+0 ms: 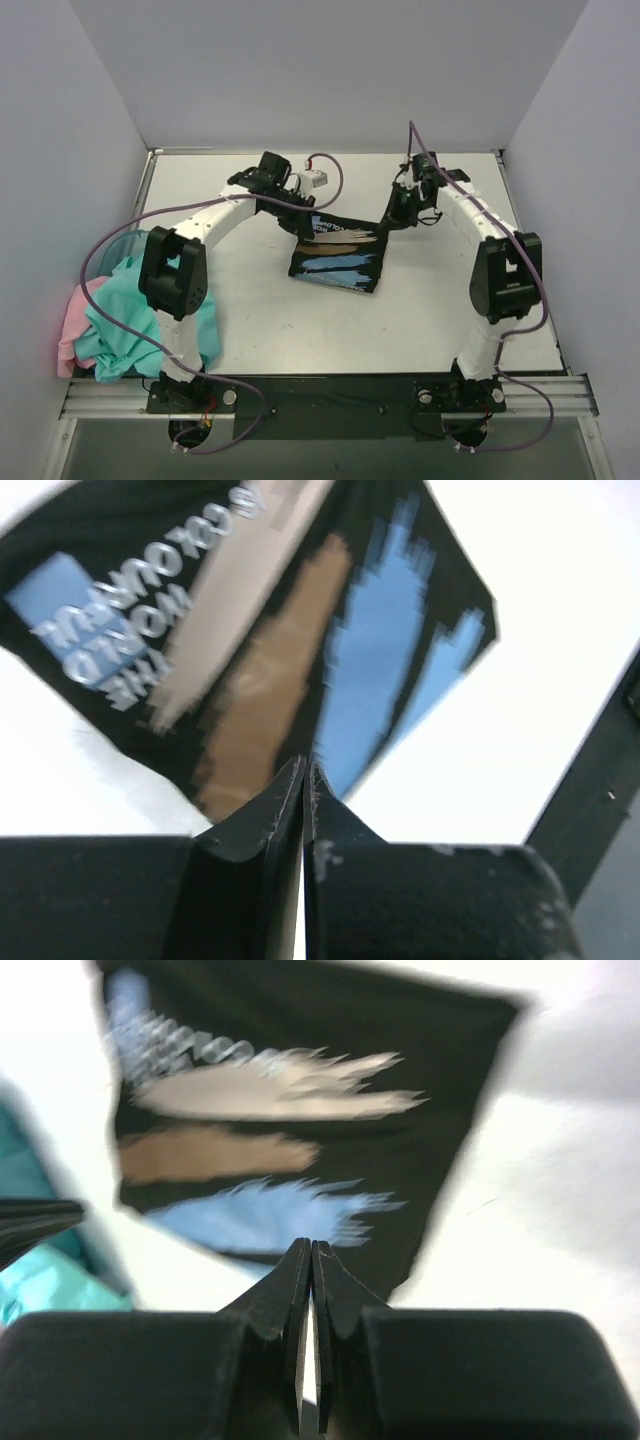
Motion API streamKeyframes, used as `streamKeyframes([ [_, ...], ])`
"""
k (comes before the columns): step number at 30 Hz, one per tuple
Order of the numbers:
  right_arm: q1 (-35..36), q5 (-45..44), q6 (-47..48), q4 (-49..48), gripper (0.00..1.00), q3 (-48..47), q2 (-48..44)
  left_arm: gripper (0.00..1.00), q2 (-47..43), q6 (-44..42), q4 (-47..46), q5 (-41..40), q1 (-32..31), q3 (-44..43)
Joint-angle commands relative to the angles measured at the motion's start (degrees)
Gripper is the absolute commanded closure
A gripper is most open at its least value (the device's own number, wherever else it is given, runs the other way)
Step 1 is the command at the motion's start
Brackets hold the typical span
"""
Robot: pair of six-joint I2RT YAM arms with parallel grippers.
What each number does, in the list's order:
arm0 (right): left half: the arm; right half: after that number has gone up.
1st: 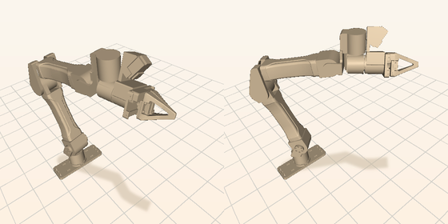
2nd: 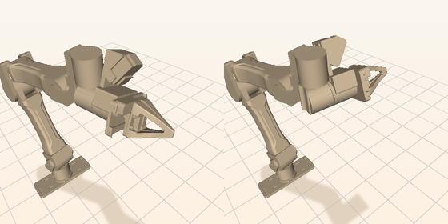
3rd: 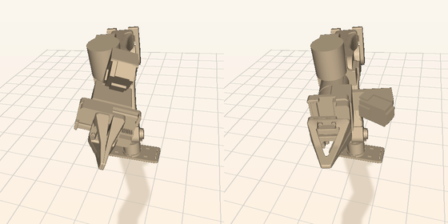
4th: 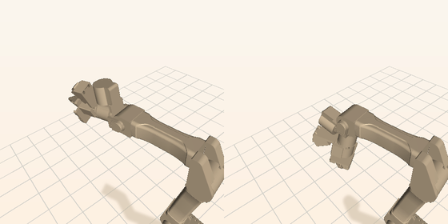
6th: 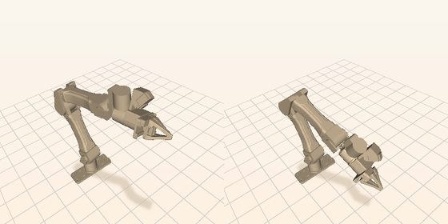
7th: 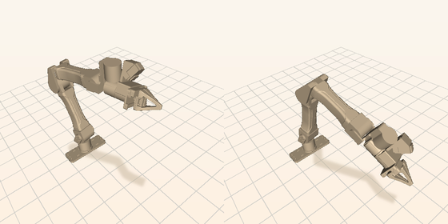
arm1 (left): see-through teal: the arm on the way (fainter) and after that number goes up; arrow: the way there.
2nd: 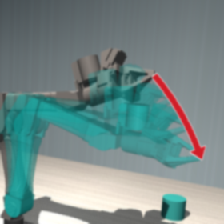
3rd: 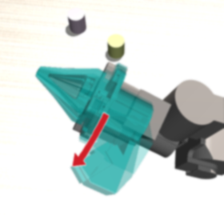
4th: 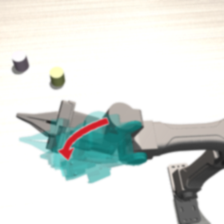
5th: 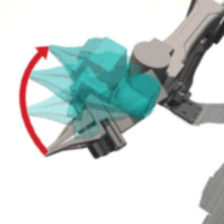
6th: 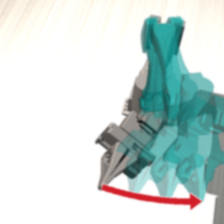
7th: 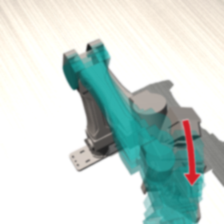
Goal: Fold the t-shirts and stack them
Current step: Smooth out wrinkles on the folded tshirt
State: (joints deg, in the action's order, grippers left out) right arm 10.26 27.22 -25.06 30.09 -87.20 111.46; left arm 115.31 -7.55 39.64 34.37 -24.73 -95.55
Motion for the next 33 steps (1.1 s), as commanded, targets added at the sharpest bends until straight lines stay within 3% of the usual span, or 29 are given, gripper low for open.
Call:
streamKeyframes([
  [1,6.2,7.0,-3.8,-3.4,1.00,8.3,-10.3,0.88,-6.4,-1.5,1.5,5.4,-2.6,8.1],
  [4,10.2,14.4,-9.5,-10.3,1.00,16.0,-10.0,0.88,-5.3,3.3,-2.0,7.6,-0.5,10.5],
  [7,12.0,14.5,-10.9,-12.4,1.00,20.0,-6.6,0.88,-4.6,3.6,-4.3,6.0,0.0,13.4],
  [11,8.6,10.6,-10.0,-12.6,1.00,25.4,-2.5,0.88,-1.7,3.5,-6.7,2.5,-0.1,17.0],
  [15,5.0,9.0,-8.3,-12.4,1.00,29.8,-4.5,0.88,-0.8,3.4,-8.5,-0.1,0.6,19.4],
  [22,0.6,7.7,-3.4,-5.3,1.00,28.6,-11.0,0.87,-5.4,-1.5,-4.3,-2.5,1.1,19.9],
  [25,-1.1,5.4,-2.3,-2.3,1.00,26.9,-14.4,0.82,-8.9,-3.3,1.1,1.5,1.1,17.5],
  [27,-1.7,3.7,-2.8,-2.0,0.89,25.9,-16.2,0.77,-10.8,-2.7,2.2,5.4,1.2,15.3],
  [28,-1.7,2.9,-3.7,-1.9,0.72,25.4,-16.4,0.73,-11.3,-1.4,1.9,6.5,1.3,14.4],
  [30,-1.7,0.8,-5.2,-2.7,0.53,24.4,-15.1,0.67,-12.0,4.6,-2.9,7.0,2.7,14.7],
  [33,-1.6,0.7,-7.2,-6.1,0.46,23.5,-12.2,0.61,-10.6,14.2,-11.2,-0.5,4.2,17.3],
])
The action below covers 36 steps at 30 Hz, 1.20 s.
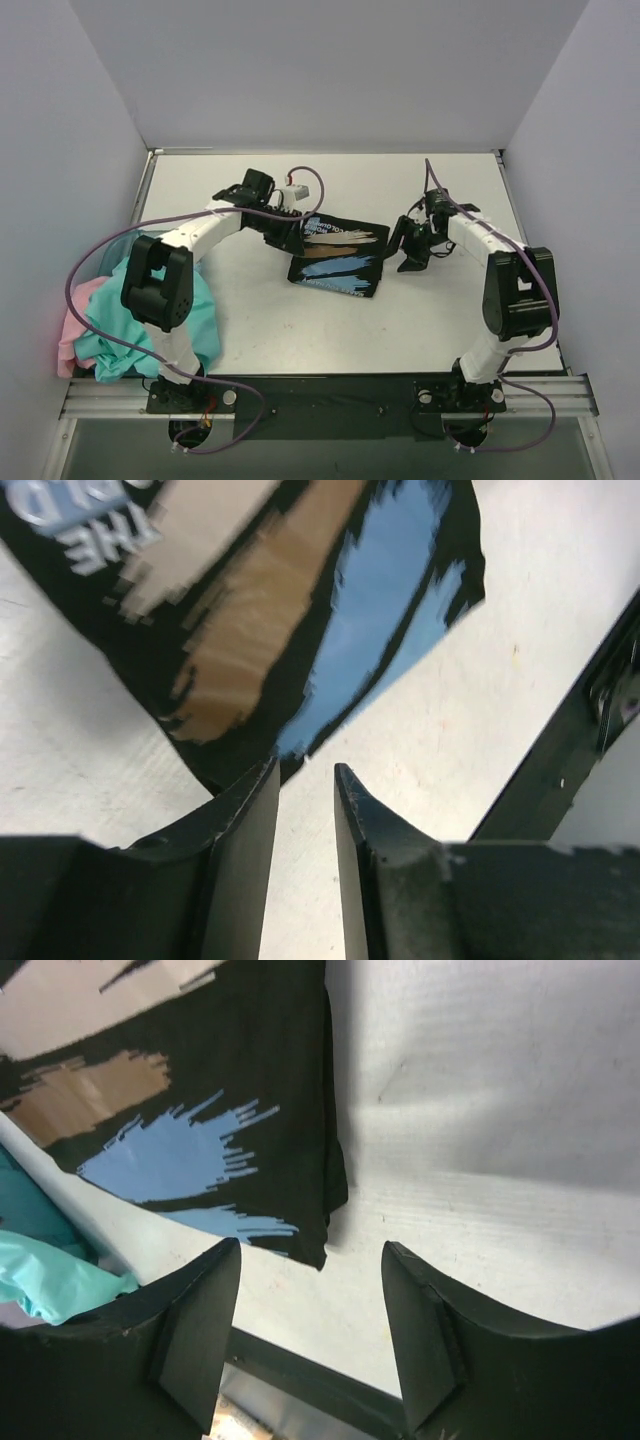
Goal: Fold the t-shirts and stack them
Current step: Smooth out wrinkles on the folded tshirt
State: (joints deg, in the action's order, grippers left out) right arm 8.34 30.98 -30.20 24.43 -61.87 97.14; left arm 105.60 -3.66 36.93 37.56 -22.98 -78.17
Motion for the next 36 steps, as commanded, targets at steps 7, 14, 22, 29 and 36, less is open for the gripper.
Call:
streamKeyframes([
  [7,2.0,-0.9,-3.1,-3.9,0.48,-7.1,12.5,0.54,3.6,17.2,-14.1,-8.2,1.9,3.8],
  [14,2.5,3.1,-5.9,-8.9,0.72,-6.3,16.1,0.70,5.9,20.4,-16.5,-9.9,-1.0,6.7],
  [22,0.3,3.6,-4.7,-8.3,1.00,-6.1,15.3,0.83,4.5,21.1,-16.5,-10.8,-1.9,10.1],
  [29,-1.5,3.5,9.2,6.7,1.00,-14.7,19.7,0.46,0.4,17.1,-14.7,-14.9,-1.3,7.7],
  [36,-3.5,-3.9,13.8,10.6,1.00,-15.8,18.2,0.43,-2.3,12.3,-11.2,-17.8,4.7,3.7],
])
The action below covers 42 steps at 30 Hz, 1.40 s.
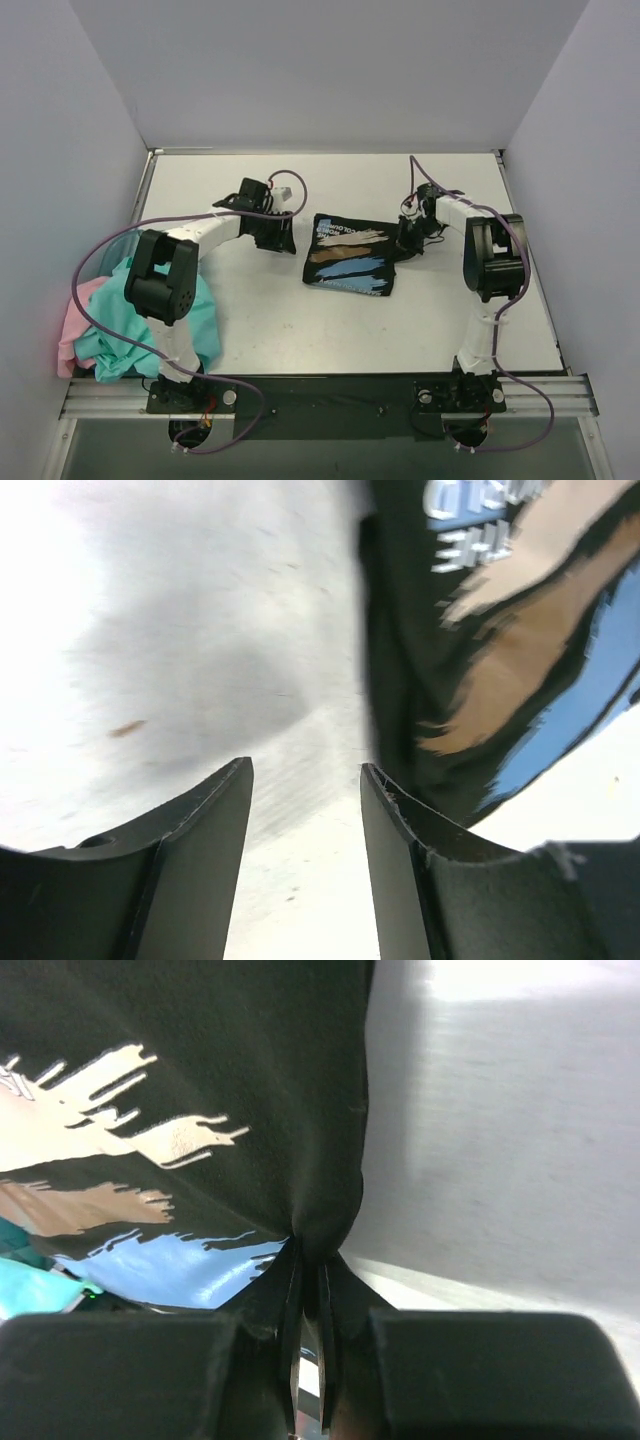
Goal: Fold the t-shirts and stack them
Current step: Smooth out wrinkles on the folded tshirt, then put the neatly folded tshirt into the corner of the board with the right arm
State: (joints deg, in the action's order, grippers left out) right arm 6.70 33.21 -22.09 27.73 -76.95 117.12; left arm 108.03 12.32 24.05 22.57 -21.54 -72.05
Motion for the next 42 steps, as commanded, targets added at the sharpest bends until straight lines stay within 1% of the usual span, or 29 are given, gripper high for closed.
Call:
streamKeyframes([
  [1,-2.4,-7.7,7.3,8.1,1.00,-0.9,-2.0,0.43,-5.0,-3.7,1.5,-3.0,3.7,-1.8],
  [5,-3.4,-13.2,11.4,11.3,1.00,-3.5,-1.5,0.42,-6.3,-4.2,0.1,-3.0,3.9,0.3],
  [6,-3.4,-13.7,11.8,12.8,0.91,-4.1,-1.3,0.42,-6.4,-4.3,-0.1,-2.9,3.9,0.5],
  [7,-3.4,-15.2,11.7,13.3,0.71,-5.4,-1.4,0.42,-6.4,-4.3,0.0,-3.0,4.0,0.5],
  [8,-3.3,-15.8,11.5,13.6,0.59,-5.8,-1.7,0.42,-6.6,-4.5,0.0,-2.9,4.0,0.2],
  [10,-2.7,-20.5,9.3,13.8,0.53,-6.9,-4.1,0.42,-6.9,-5.0,0.1,-3.1,4.0,-0.1],
  [12,-1.4,-26.2,7.2,13.7,0.50,-7.3,-8.3,0.42,-7.2,-5.5,0.3,-3.8,4.0,-0.3],
  [13,0.8,-31.1,6.6,13.6,0.50,-7.5,-11.7,0.42,-7.3,-5.8,0.2,-4.1,4.0,-0.2],
  [14,2.3,-33.0,6.4,12.5,0.47,-7.3,-13.7,0.41,-7.6,-6.0,0.1,-4.2,4.1,-0.1],
  [15,6.2,-37.1,6.6,11.7,0.46,-6.8,-16.3,0.41,-7.4,-6.1,0.0,-4.3,4.3,0.0],
  [16,8.2,-38.0,8.4,9.6,0.46,-6.4,-17.4,0.41,-7.6,-6.3,0.0,-4.4,4.4,0.2],
  [17,12.3,-38.6,9.6,9.0,0.47,-6.1,-18.2,0.41,-7.7,-6.4,-0.1,-4.5,4.6,0.2],
  [19,17.2,-38.4,10.2,8.7,0.59,-5.9,-17.4,0.41,-7.9,-7.0,0.0,-5.3,4.8,0.2],
  [20,19.7,-37.9,9.7,8.7,0.72,-5.8,-16.8,0.41,-8.3,-7.3,0.0,-5.4,5.0,0.3],
  [21,20.9,-37.5,9.3,8.3,0.77,-5.8,-15.3,0.41,-8.4,-7.7,0.0,-5.6,5.2,0.4],
  [22,22.6,-37.0,9.1,8.0,0.85,-6.1,-14.2,0.41,-8.8,-7.8,0.0,-5.8,5.5,0.4],
  [23,23.7,-37.1,8.9,7.9,0.89,-6.4,-12.2,0.41,-9.0,-7.9,0.2,-6.0,5.6,0.5],
  [24,25.5,-37.1,8.9,7.9,0.95,-7.8,-10.8,0.41,-9.0,-8.1,0.2,-6.0,5.9,0.5],
  [25,26.3,-37.2,9.2,7.8,0.98,-8.5,-8.2,0.41,-9.1,-8.2,0.3,-6.0,6.0,0.5],
  [26,27.8,-37.5,9.3,7.8,1.00,-10.2,-6.2,0.41,-9.1,-8.3,0.3,-6.1,6.2,0.6],
  [28,29.6,-38.2,10.3,7.5,1.00,-12.2,-2.9,0.41,-9.2,-8.4,0.4,-6.1,6.2,0.7],
  [32,29.7,-38.7,11.1,6.8,1.00,-12.6,2.1,0.41,-9.9,-8.7,0.2,-6.4,6.6,1.1],
  [36,26.7,-38.8,12.9,6.5,1.00,-11.6,5.0,0.41,-10.6,-9.2,0.2,-7.0,7.2,1.6],
  [41,21.8,-37.5,19.2,6.5,1.00,-11.1,5.8,0.41,-10.1,-9.7,0.6,-7.4,7.9,0.9],
  [42,21.3,-37.5,21.6,6.5,1.00,-10.7,5.3,0.41,-10.0,-9.7,0.7,-7.4,7.9,0.7],
])
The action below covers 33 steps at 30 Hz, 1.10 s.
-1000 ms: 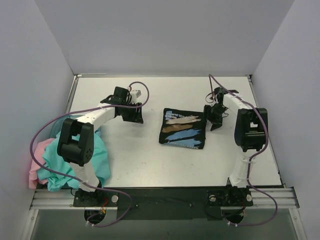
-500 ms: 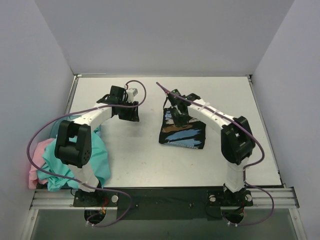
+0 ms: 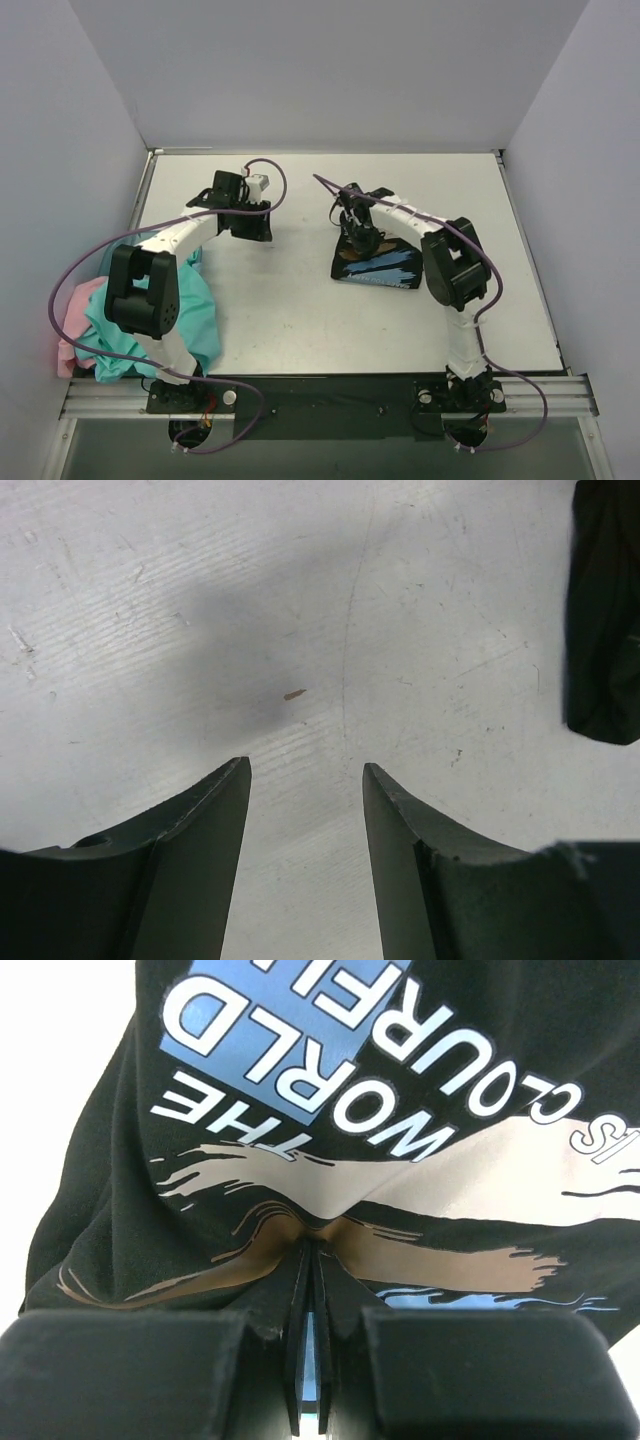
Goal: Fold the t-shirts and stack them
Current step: Put the neatly folded tshirt into the corner of the board with the right arm
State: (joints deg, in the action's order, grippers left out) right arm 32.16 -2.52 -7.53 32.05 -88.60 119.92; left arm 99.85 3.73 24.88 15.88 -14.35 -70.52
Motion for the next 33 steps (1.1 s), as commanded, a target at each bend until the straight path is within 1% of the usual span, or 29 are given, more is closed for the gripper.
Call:
streamKeyframes([
  [1,-5.4,-2.0,8.5,2.2,1.00,2.0,2.1,0.41,-1.9,-1.2,0.0,-0.8,0.9,-0.9],
  [5,-9.1,-0.5,11.1,3.8,1.00,8.4,-3.6,0.41,-1.9,-1.3,0.3,-0.7,1.3,-1.3],
  [8,-10.5,-0.7,13.8,6.0,1.00,13.5,-7.1,0.41,-2.0,-1.3,0.3,-0.4,1.6,-1.5],
  [10,-11.2,-2.2,16.9,6.7,1.00,17.7,-9.5,0.41,-2.1,-1.3,0.3,-0.1,1.9,-1.6],
  [12,-12.3,-6.2,19.5,7.0,1.00,21.4,-11.3,0.41,-2.2,-1.0,0.1,0.4,2.1,-2.0],
  [15,-15.6,-6.7,20.5,7.9,1.00,24.5,-13.0,0.41,-2.7,-0.4,-0.6,1.8,2.5,-2.7],
  [18,-20.0,-7.0,20.0,8.2,1.00,28.2,-14.9,0.41,-4.8,0.1,-2.3,2.2,2.7,-2.5],
  [22,-25.6,-6.1,17.5,9.3,1.00,30.3,-16.3,0.41,-7.1,0.1,-4.4,2.8,2.9,-2.5],
  [27,-31.9,-10.3,13.0,11.4,1.00,33.6,-16.2,0.41,-10.1,0.1,-6.0,3.5,4.3,-1.3],
  [29,-35.4,-10.3,12.1,12.3,1.00,33.3,-15.9,0.41,-11.3,0.0,-6.5,3.8,4.9,-0.7],
  [33,-38.9,-9.2,9.8,16.2,1.00,31.5,-14.0,0.41,-13.1,0.0,-7.1,4.0,6.2,0.3],
])
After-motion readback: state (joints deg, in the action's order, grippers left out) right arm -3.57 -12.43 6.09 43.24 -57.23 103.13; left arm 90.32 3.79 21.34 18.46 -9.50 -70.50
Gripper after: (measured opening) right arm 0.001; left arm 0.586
